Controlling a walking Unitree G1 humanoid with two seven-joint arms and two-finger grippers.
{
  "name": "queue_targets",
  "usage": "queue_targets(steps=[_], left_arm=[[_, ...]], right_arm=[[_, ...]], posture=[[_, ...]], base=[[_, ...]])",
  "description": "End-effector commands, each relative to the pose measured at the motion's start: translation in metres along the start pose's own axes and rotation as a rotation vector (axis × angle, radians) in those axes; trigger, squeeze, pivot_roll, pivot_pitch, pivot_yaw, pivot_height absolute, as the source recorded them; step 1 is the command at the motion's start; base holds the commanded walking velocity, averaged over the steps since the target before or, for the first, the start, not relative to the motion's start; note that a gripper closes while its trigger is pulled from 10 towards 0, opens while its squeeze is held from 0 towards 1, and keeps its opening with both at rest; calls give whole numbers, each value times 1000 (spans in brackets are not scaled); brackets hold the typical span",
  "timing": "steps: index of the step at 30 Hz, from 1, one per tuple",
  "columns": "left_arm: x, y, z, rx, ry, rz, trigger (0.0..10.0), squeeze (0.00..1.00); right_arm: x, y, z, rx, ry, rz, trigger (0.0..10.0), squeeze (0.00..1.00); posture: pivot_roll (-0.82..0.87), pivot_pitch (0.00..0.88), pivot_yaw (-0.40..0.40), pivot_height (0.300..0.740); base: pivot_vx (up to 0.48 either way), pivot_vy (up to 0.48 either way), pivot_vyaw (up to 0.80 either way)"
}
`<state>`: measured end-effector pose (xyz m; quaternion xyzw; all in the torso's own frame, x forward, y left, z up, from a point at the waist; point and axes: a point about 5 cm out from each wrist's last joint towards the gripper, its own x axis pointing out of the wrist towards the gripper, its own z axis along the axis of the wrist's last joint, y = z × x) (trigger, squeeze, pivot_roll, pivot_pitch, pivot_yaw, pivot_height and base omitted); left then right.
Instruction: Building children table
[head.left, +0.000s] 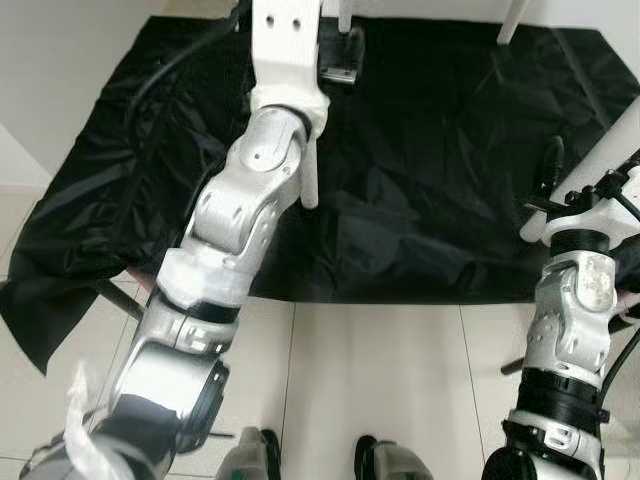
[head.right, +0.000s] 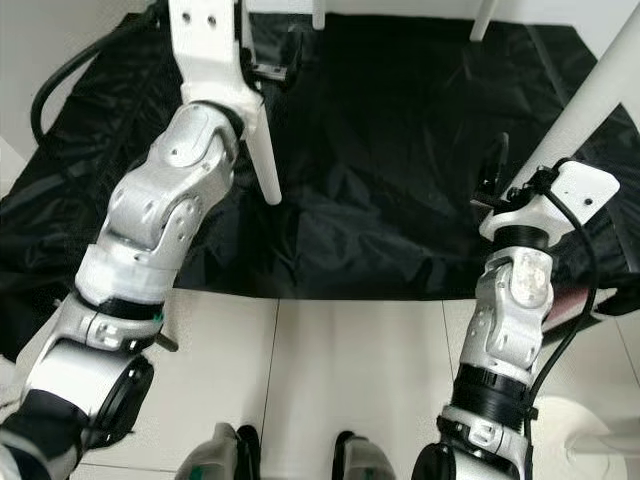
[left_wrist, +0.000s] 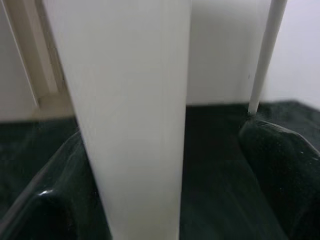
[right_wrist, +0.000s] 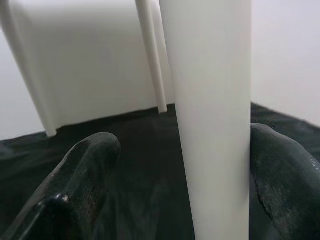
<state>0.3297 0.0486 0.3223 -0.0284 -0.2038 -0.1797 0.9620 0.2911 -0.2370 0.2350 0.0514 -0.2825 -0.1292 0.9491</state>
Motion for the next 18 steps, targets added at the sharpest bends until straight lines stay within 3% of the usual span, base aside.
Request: queue_targets(steps=[1, 11, 18], left_arm=[[-5, -10, 1, -2, 1, -134, 10000, 0], [-41, 8, -18, -2, 50, -75, 10000, 0], [-66, 10, -34, 2, 97, -108, 10000, 0]], right_arm=[[-7, 14, -11, 39, 52, 58, 10000, 0], [-20, 13, -11, 3, 50, 14, 10000, 0], [-31, 12, -15, -33, 74, 34, 10000, 0]], posture=[[-54, 200, 71, 740], [-60, 198, 63, 740], [-53, 198, 54, 740]], base=[[0, 0, 0], [0, 0, 0], [0, 0, 0]])
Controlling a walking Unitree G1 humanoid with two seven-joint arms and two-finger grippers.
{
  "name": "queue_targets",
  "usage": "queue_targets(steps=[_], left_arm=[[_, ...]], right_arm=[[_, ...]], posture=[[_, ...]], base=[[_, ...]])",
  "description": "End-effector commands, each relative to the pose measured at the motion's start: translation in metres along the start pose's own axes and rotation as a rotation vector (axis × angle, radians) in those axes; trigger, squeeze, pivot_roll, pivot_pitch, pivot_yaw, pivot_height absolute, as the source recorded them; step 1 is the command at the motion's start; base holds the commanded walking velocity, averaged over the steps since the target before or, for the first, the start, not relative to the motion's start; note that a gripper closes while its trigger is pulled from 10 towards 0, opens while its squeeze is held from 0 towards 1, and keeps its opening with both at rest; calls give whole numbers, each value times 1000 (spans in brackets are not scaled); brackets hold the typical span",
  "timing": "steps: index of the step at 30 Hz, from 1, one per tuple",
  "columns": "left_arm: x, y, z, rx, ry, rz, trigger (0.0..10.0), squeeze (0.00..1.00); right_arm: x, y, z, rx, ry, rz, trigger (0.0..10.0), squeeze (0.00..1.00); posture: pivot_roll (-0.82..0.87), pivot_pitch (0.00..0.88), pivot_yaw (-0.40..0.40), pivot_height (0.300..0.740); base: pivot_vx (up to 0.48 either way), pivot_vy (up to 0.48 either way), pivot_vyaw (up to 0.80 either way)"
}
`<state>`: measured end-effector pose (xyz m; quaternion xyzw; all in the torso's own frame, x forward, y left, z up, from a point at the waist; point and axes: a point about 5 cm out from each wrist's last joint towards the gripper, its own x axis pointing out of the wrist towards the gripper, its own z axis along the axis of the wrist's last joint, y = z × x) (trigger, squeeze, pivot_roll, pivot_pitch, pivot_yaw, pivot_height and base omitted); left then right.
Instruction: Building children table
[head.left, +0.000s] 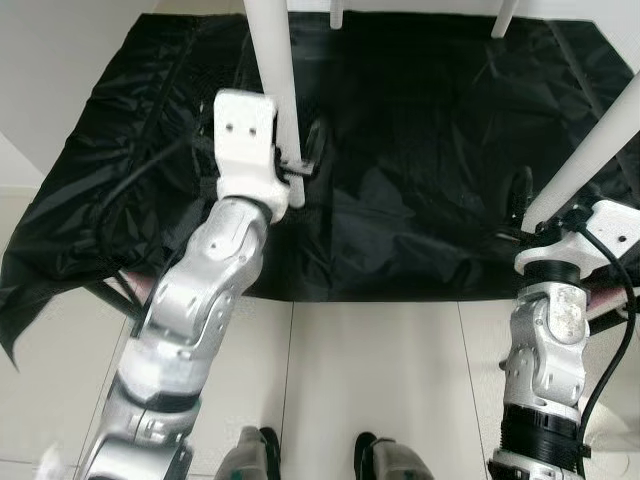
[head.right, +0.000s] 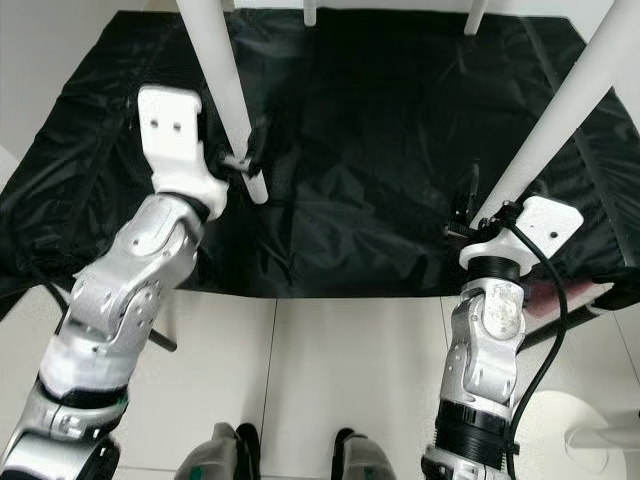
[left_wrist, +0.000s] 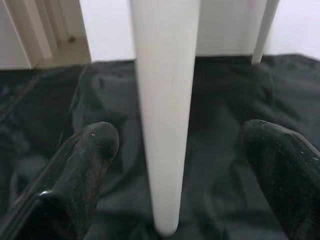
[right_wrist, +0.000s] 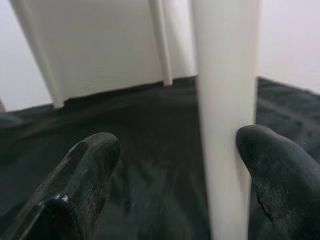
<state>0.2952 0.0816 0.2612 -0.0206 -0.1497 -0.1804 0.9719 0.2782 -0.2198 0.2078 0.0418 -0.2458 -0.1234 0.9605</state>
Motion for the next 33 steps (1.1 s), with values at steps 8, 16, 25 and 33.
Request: queue_targets(steps=[8, 16, 25, 33], left_arm=[[-31, -6, -30, -15, 79, -167, 10000, 0], [-62, -9, -65, 51, 145, -260, 10000, 0], [-92, -9, -87, 205, 186, -401, 10000, 0], [-117, -8, -102, 208, 239, -551, 10000, 0]], right_arm=[[-16, 9, -12, -43, 51, 67, 10000, 0], [-35, 25, -31, -93, 115, 266, 10000, 0], [-71, 50, -52, -109, 245, 762, 10000, 0], [-102, 49, -70, -134, 374, 1105, 10000, 0]], posture=[[-48, 194, 48, 740], [-46, 185, 47, 740], [-50, 183, 47, 740], [-39, 184, 29, 740]], base=[[0, 0, 0], [0, 0, 0], [0, 0, 0], [0, 0, 0]])
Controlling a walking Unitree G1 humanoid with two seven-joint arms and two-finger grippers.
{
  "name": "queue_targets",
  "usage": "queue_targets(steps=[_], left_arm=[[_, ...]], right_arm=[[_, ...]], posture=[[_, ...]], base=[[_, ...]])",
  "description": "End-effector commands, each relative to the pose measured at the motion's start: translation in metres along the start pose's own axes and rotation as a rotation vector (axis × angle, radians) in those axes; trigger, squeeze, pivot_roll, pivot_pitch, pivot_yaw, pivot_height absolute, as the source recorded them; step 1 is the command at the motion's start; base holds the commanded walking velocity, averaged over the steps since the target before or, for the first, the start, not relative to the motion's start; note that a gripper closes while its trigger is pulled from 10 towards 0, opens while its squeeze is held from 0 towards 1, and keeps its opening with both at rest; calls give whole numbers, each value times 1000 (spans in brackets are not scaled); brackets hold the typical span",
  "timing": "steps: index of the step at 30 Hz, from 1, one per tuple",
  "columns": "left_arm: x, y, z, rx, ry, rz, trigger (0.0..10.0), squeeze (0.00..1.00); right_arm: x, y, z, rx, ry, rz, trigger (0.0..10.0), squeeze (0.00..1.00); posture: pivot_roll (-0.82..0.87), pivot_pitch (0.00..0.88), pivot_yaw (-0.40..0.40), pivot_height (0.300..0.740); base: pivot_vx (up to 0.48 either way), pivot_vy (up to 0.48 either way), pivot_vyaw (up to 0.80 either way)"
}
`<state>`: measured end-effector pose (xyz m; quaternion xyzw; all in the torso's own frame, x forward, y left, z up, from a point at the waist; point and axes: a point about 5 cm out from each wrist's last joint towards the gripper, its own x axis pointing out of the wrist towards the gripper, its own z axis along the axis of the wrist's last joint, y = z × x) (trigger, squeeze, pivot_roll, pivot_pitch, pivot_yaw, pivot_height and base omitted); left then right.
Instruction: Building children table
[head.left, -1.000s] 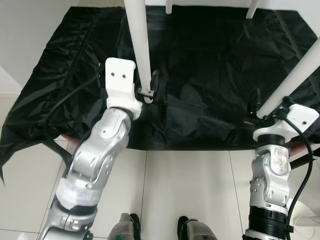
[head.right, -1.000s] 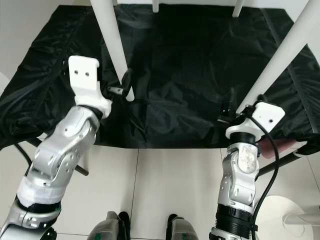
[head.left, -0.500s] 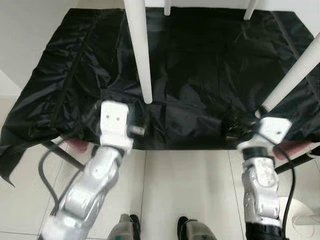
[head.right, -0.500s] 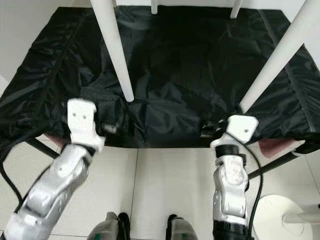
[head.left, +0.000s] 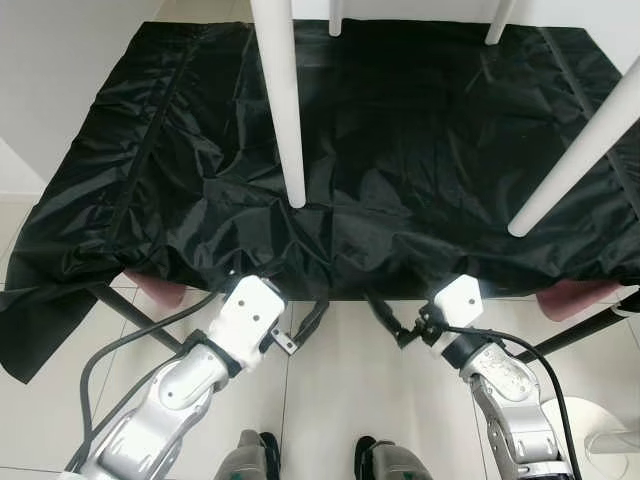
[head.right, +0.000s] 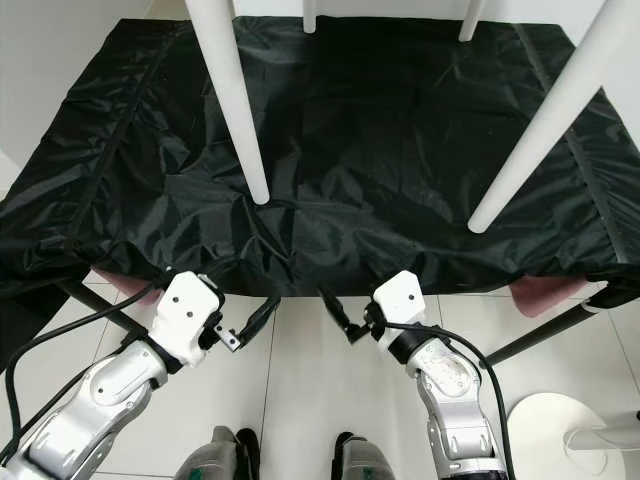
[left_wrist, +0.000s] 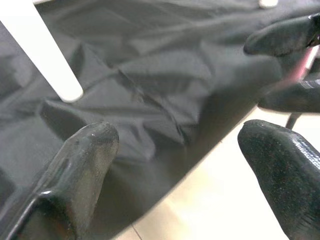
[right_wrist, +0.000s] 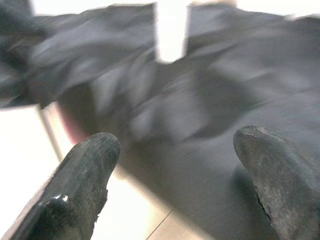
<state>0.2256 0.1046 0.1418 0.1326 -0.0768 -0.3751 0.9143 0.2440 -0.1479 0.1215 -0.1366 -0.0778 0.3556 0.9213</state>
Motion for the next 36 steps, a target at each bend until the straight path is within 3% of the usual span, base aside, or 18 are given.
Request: queue_targets(steps=[1, 3, 5, 6, 9, 14, 15, 18, 21, 26, 30, 31, 36], left_arm=[[-6, -9, -10, -3, 36, -108, 10000, 0], [-14, -15, -22, -19, 77, -136, 10000, 0], [-19, -18, -33, -12, 114, -154, 10000, 0], [-19, -18, -33, -12, 114, -154, 10000, 0], [-40, -28, -77, -51, 266, -157, 10000, 0], [-45, -29, -89, -51, 303, -133, 10000, 0], [-46, -27, -102, -48, 362, -88, 10000, 0], [-47, -26, -115, -71, 415, -36, 10000, 0], [-51, -24, -147, -141, 548, 101, 10000, 0], [-56, -25, -167, -197, 640, 183, 10000, 0], [-71, -32, -194, -289, 811, 297, 10000, 0], [-71, -32, -194, -289, 811, 297, 10000, 0], [-84, -41, -209, -361, 938, 355, 10000, 0]], right_arm=[[-4, 12, -12, 30, 38, 79, 10000, 0], [-14, 26, -28, 51, 116, 205, 10000, 0], [-20, 30, -40, 97, 164, 232, 10000, 0], [-20, 30, -40, 97, 164, 232, 10000, 0], [-35, 33, -78, 163, 302, 154, 10000, 0], [-37, 31, -90, 194, 344, 104, 10000, 0], [-38, 28, -100, 277, 381, 38, 10000, 0], [-38, 27, -112, 333, 423, -23, 10000, 0], [-38, 33, -134, 442, 518, -141, 10000, 0], [-37, 41, -144, 493, 573, -188, 10000, 0], [-45, 55, -161, 557, 697, -261, 10000, 0], [-45, 55, -161, 557, 697, -261, 10000, 0], [-67, 61, -176, 544, 852, -350, 10000, 0]], posture=[[-39, 184, 29, 740], [-35, 186, 26, 740], [-34, 187, 24, 740], [-34, 187, 24, 740], [-31, 187, 24, 740], [-29, 185, 25, 740], [-34, 180, 27, 740], [-38, 174, 27, 740], [-44, 166, 32, 740], [-49, 162, 34, 740], [-46, 154, 28, 740], [-46, 154, 28, 740], [-44, 138, 19, 740]], base=[[0, 0, 0], [0, 0, 0], [0, 0, 0], [0, 0, 0], [0, 0, 0], [0, 0, 0], [0, 0, 0], [0, 0, 0], [0, 0, 0], [0, 0, 0], [0, 0, 0], [0, 0, 0], [0, 0, 0]])
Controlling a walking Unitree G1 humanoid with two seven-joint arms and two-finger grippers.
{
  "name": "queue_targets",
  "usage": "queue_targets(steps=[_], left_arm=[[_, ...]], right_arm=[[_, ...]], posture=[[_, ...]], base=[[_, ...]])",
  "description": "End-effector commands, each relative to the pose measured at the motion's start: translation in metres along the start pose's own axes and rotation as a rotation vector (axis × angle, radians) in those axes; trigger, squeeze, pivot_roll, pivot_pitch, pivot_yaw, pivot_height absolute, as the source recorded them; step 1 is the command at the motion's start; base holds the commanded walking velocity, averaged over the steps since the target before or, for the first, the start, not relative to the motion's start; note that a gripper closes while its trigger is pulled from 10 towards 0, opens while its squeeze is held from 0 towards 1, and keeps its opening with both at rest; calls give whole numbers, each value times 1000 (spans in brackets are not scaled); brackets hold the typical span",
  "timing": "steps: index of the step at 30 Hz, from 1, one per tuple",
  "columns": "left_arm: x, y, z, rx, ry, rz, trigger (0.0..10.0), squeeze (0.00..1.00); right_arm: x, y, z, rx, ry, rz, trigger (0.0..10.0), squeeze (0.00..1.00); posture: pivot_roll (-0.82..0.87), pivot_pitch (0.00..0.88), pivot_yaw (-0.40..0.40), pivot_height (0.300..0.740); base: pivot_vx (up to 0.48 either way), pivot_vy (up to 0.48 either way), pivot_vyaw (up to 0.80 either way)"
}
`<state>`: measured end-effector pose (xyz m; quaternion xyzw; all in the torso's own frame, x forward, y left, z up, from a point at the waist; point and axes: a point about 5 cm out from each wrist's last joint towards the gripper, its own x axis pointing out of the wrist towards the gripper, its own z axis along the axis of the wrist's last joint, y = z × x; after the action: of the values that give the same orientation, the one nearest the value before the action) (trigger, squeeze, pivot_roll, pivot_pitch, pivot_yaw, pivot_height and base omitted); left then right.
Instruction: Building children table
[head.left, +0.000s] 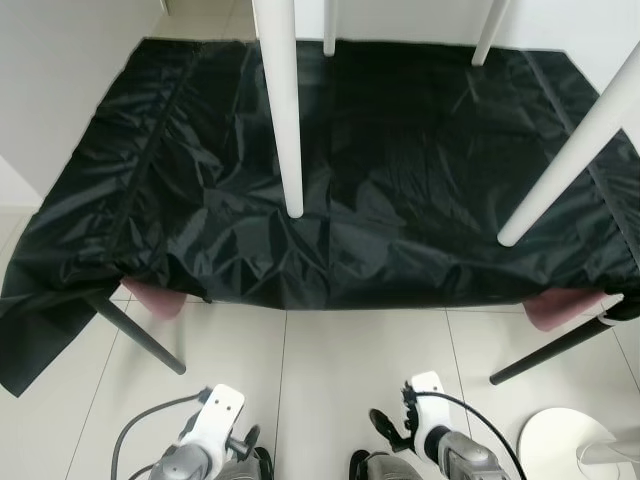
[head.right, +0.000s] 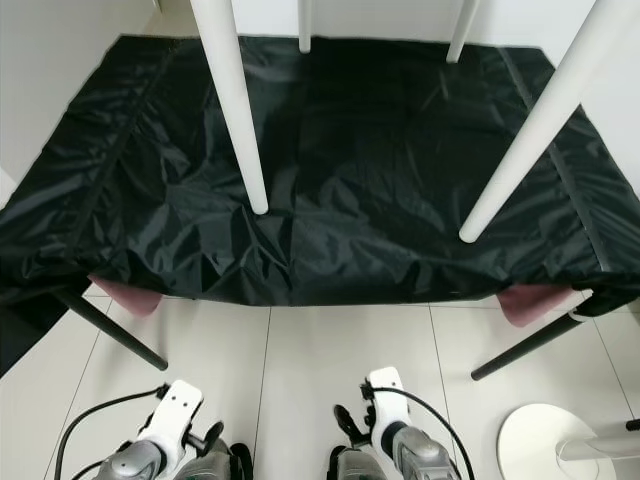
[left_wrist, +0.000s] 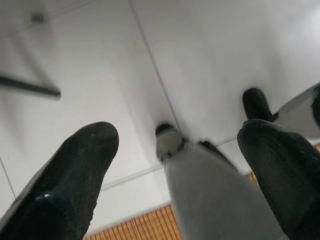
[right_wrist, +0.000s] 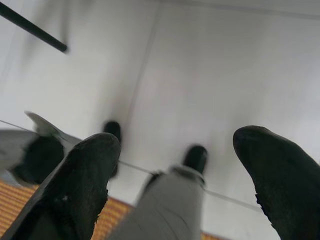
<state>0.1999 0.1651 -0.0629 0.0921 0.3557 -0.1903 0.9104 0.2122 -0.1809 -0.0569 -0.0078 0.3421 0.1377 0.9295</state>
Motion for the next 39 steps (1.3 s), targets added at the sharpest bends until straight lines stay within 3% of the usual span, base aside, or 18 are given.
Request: queue_targets(steps=[1, 8, 12, 14, 20, 27, 39], left_arm=[[-3, 4, -17, -24, 75, 132, 10000, 0], [-6, -7, -41, -77, 224, 156, 10000, 0], [-5, -11, -43, -98, 235, 159, 10000, 0], [-4, -14, -44, -63, 255, 155, 10000, 0], [-1, -12, -38, -55, 255, 149, 10000, 0], [4, -9, -27, -60, 228, 131, 10000, 0], [7, -24, -27, -72, 215, 90, 10000, 0]], right_arm=[[-4, 0, -18, 19, 72, -37, 10000, 0], [-17, -7, -49, -2, 208, -183, 10000, 0], [-18, -8, -52, -46, 217, -215, 10000, 0], [-17, -4, -53, -75, 236, -203, 10000, 0], [-9, 8, -46, -91, 219, -142, 10000, 0], [-5, 16, -43, -101, 207, -164, 10000, 0], [-12, 14, -56, -3, 247, -206, 10000, 0]], posture=[[-44, 138, 19, 740], [-38, 89, 13, 740], [-37, 80, 15, 740], [-38, 55, 32, 740], [-44, 43, 58, 740], [-66, 51, 78, 740], [-80, 53, 68, 740]], base=[[0, 0, 0], [0, 0, 0], [0, 0, 0], [0, 0, 0], [0, 0, 0], [0, 0, 0], [0, 0, 0]])
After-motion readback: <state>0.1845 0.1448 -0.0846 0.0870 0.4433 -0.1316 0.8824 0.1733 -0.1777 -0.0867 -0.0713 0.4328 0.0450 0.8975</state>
